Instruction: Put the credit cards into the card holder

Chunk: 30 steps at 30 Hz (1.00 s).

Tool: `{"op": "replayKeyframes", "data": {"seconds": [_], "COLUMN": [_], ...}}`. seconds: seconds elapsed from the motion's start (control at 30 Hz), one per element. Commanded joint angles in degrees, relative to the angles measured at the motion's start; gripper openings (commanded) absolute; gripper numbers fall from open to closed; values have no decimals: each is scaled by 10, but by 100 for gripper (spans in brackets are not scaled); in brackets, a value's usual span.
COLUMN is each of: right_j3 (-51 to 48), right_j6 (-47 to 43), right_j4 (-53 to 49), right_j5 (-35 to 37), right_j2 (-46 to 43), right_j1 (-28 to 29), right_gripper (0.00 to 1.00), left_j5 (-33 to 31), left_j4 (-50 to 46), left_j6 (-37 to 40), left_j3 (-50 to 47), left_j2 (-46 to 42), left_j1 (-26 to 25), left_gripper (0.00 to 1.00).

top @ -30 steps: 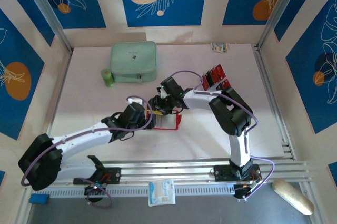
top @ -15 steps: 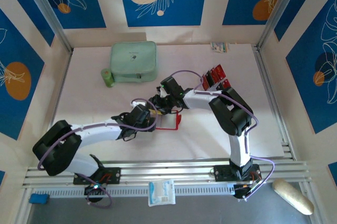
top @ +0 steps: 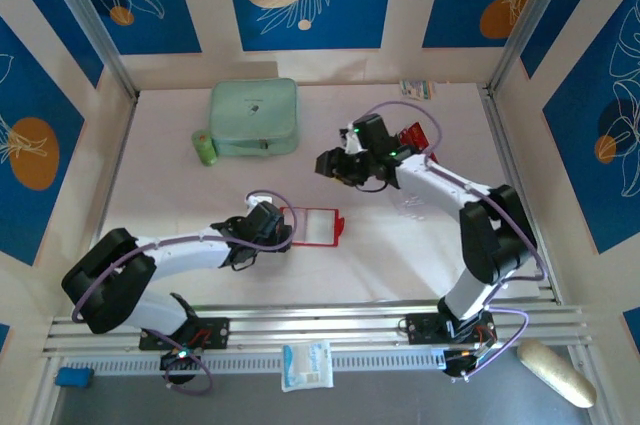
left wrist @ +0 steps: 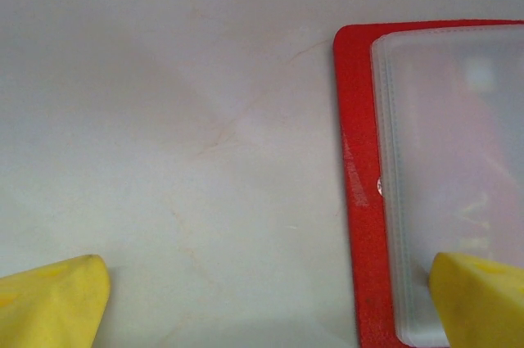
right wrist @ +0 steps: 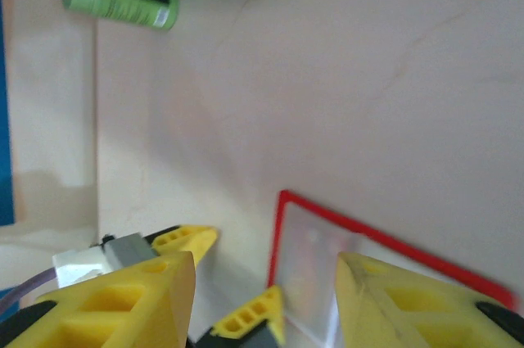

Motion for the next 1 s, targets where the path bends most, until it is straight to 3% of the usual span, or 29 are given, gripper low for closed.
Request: {"op": "replayKeyframes", "data": {"seconds": [0.0, 0.27, 0.47, 0.97], "right_j3": [5, 46, 57, 78], "right_j6": [-89, -204, -249, -273], "right_j4": [-115, -247, -283, -296], "right_j5": [62, 206, 293, 357], "right_j2": [-36, -80, -84, -27], "right_j1": [-40, -152, -208, -213], "right_gripper": [49, 44, 37, 29], "left_j5": [-13, -14, -15, -12], "left_j4": [4, 3, 3, 8], "left_j6": [-7, -9, -11, -12], "left_j3": [-7, -7, -12, -16], "left_j2": [-4, -5, -8, -5], "left_j1": [5, 5, 5, 5], "left_gripper": [100, 100, 100, 99]}}
